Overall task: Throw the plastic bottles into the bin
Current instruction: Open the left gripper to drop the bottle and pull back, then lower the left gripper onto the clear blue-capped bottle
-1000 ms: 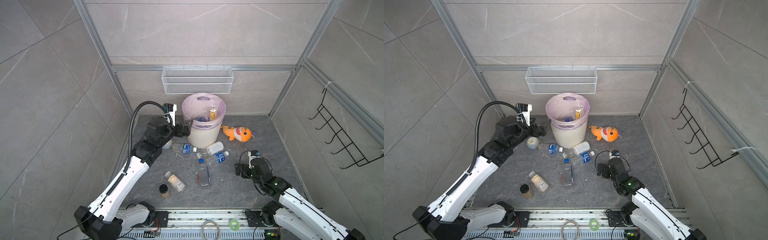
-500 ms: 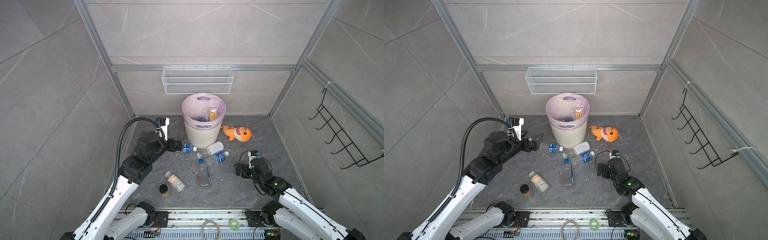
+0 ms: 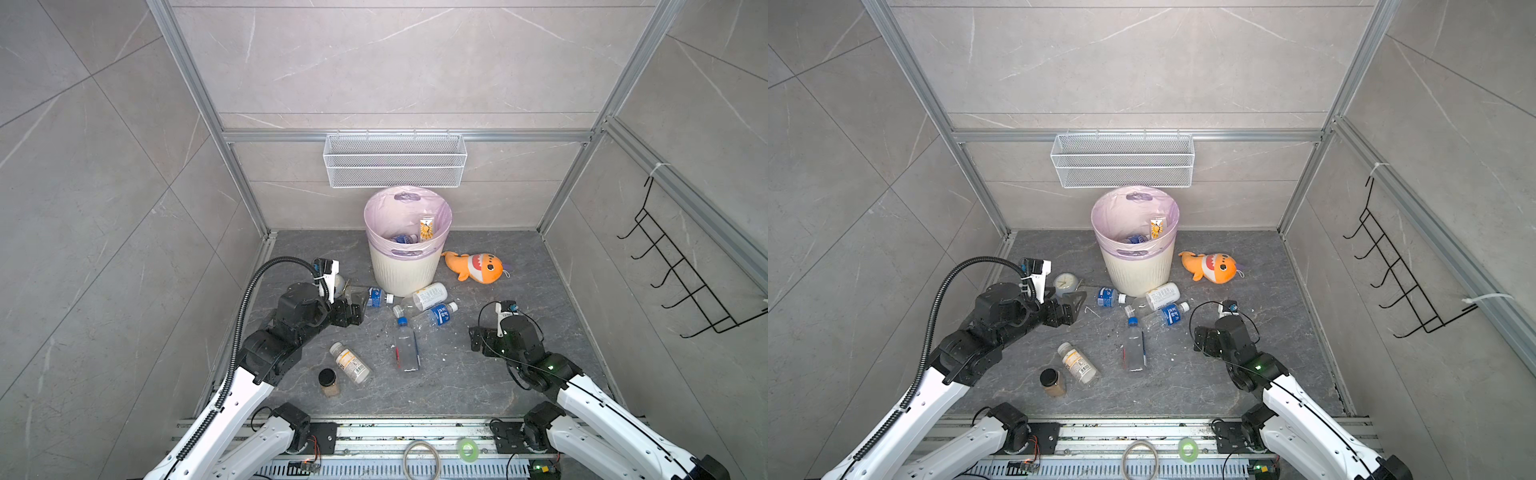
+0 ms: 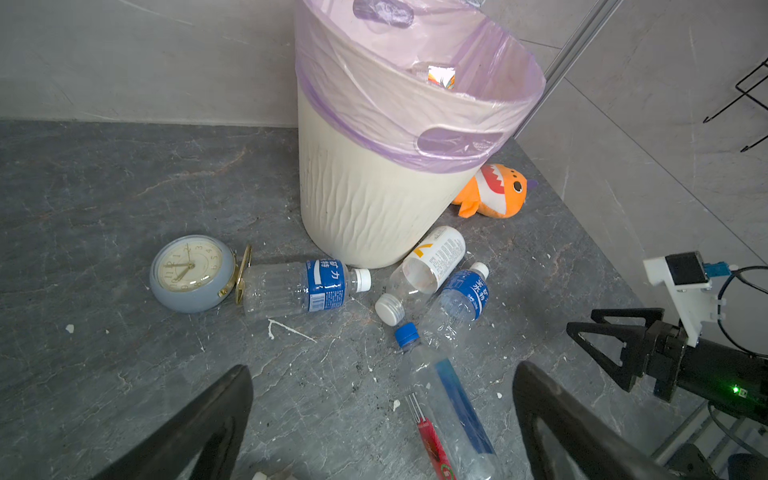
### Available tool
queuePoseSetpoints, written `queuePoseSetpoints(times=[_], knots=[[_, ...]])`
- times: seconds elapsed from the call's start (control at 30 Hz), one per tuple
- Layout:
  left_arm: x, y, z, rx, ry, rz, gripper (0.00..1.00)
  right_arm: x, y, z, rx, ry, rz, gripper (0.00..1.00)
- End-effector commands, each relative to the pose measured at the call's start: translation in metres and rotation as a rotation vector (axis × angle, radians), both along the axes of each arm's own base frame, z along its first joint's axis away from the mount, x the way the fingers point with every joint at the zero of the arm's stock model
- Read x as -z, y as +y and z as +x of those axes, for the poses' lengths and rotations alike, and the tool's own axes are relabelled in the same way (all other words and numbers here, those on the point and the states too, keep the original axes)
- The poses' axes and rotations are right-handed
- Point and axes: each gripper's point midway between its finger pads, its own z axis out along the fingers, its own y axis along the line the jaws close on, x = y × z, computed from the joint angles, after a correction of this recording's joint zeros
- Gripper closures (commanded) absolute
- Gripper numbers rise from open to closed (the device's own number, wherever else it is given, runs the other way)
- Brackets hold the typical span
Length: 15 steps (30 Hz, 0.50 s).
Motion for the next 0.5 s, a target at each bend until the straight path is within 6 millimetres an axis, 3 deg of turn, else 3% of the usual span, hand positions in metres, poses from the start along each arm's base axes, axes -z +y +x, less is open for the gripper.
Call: queuePoseSetpoints(times=[0.0,0.47], knots=[[0.005,0.001,-0.005,-0.014,0.020,-0.025,0.00,-0.008,0.002,0.004,0.010,-0.020,0.016,0.00],[0.066,-0.037,-0.028,0.040,0.131,0.066,0.00,-0.007,0.001,0.004,0.016,-0.018,0.014,0.00]])
